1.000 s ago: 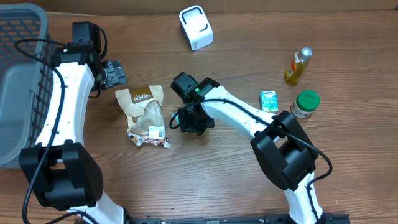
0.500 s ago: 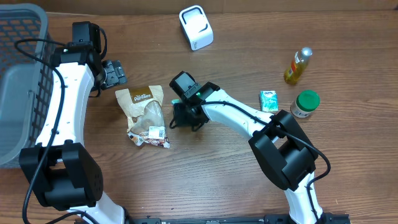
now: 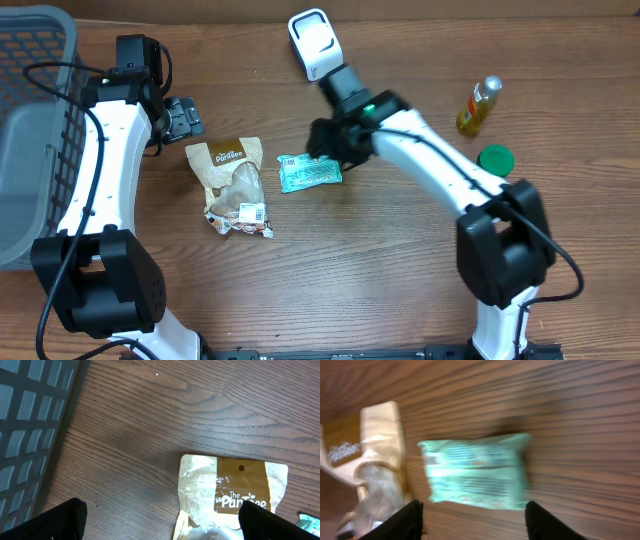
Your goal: Scan the item barcode
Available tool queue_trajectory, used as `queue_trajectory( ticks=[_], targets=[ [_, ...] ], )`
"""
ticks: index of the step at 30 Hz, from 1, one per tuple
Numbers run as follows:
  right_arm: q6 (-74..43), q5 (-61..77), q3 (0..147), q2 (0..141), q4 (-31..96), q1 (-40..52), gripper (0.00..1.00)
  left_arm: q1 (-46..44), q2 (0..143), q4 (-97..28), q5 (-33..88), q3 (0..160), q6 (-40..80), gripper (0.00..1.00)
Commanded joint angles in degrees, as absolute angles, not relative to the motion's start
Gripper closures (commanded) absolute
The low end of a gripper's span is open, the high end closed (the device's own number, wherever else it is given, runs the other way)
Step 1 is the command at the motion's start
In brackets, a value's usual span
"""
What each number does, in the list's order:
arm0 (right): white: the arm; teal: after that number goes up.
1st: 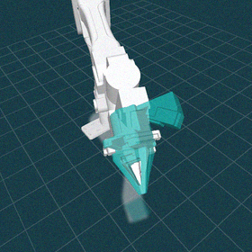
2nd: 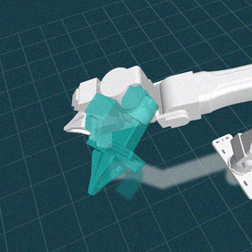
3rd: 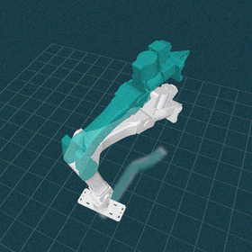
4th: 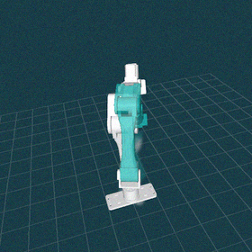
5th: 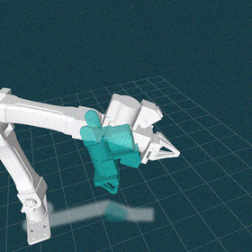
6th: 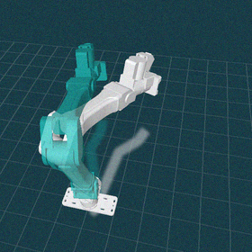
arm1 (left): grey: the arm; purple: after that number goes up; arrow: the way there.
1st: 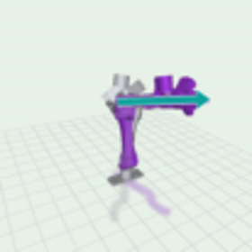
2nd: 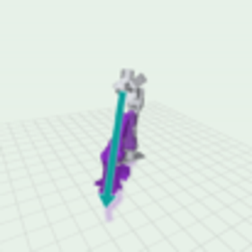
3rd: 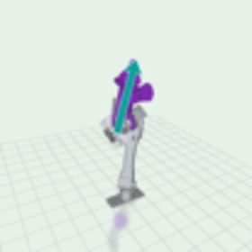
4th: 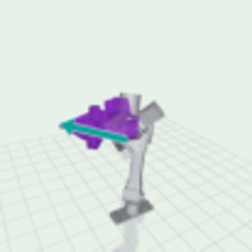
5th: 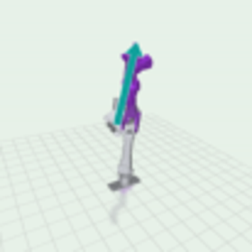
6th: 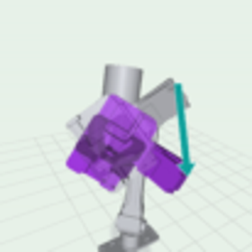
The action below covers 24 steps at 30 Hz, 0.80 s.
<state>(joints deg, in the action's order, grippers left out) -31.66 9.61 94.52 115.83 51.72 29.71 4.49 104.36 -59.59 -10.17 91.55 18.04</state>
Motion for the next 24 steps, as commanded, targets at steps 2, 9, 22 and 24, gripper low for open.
queue_trajectory(
  ticks=[2,9,22,24],
  targets=[
    [-31.22,10.70,92.92,114.93,54.78,25.71,0.35,4.05,103.39,-59.55,-10.90,92.01,17.80,0.00],
    [-28.25,18.39,86.13,114.93,47.97,24.62,0.42,4.05,103.39,-59.55,-10.90,92.01,17.80,0.00],
    [-33.26,26.00,70.65,115.00,25.56,24.62,0.51,4.05,103.39,-59.55,-10.92,92.01,17.80,0.00],
    [-33.28,28.69,68.42,115.00,21.28,24.62,0.51,4.05,103.39,-59.55,-10.92,92.01,17.80,0.01]
  ],
)
